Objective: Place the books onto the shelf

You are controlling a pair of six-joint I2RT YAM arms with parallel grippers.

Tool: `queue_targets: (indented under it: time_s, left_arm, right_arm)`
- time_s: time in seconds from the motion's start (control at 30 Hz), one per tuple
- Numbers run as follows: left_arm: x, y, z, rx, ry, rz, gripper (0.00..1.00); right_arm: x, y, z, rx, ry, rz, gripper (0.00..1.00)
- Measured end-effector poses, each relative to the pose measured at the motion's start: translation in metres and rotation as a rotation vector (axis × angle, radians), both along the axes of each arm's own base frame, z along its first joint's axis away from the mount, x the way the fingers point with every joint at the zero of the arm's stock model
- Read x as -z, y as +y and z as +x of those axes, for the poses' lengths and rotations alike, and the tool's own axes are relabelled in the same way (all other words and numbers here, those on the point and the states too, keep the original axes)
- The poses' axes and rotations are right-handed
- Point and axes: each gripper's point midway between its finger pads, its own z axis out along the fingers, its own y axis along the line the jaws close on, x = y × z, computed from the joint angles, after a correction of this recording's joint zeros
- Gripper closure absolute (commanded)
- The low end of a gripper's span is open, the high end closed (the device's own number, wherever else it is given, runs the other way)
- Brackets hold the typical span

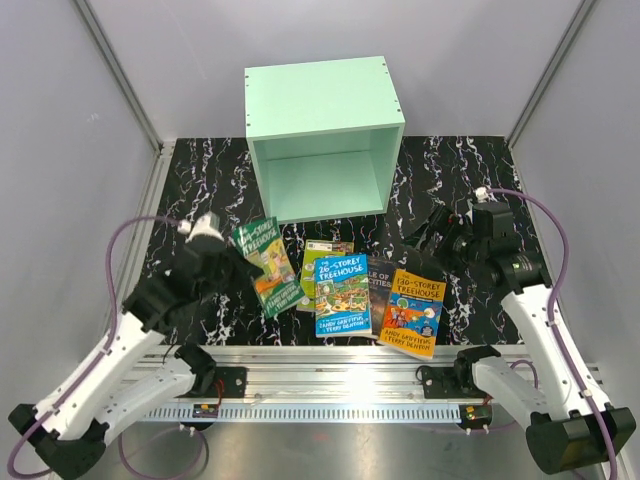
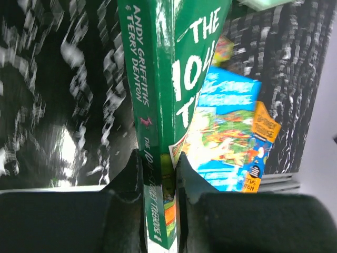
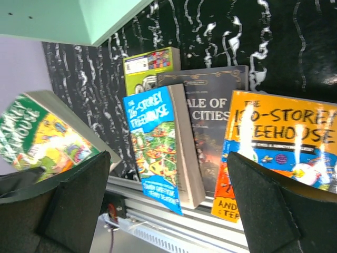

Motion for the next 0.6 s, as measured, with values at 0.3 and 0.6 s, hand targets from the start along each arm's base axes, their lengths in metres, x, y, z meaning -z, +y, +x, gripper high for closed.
queue_targets:
  time_s: [0.3,0.6]
  left_arm:
    - [-0.249,-0.049,0.097,0.267,-0.443,0.113,1.00]
    - [-0.355,-0.018,0.209,0.227,-0.725,0.021,1.00]
  right_arm:
    - [-0.003,0.009,-0.004,-0.009,0.051,0.058,0.00]
    - [-0.007,0.007,-0.030,-0.023,0.082,0.067,0.00]
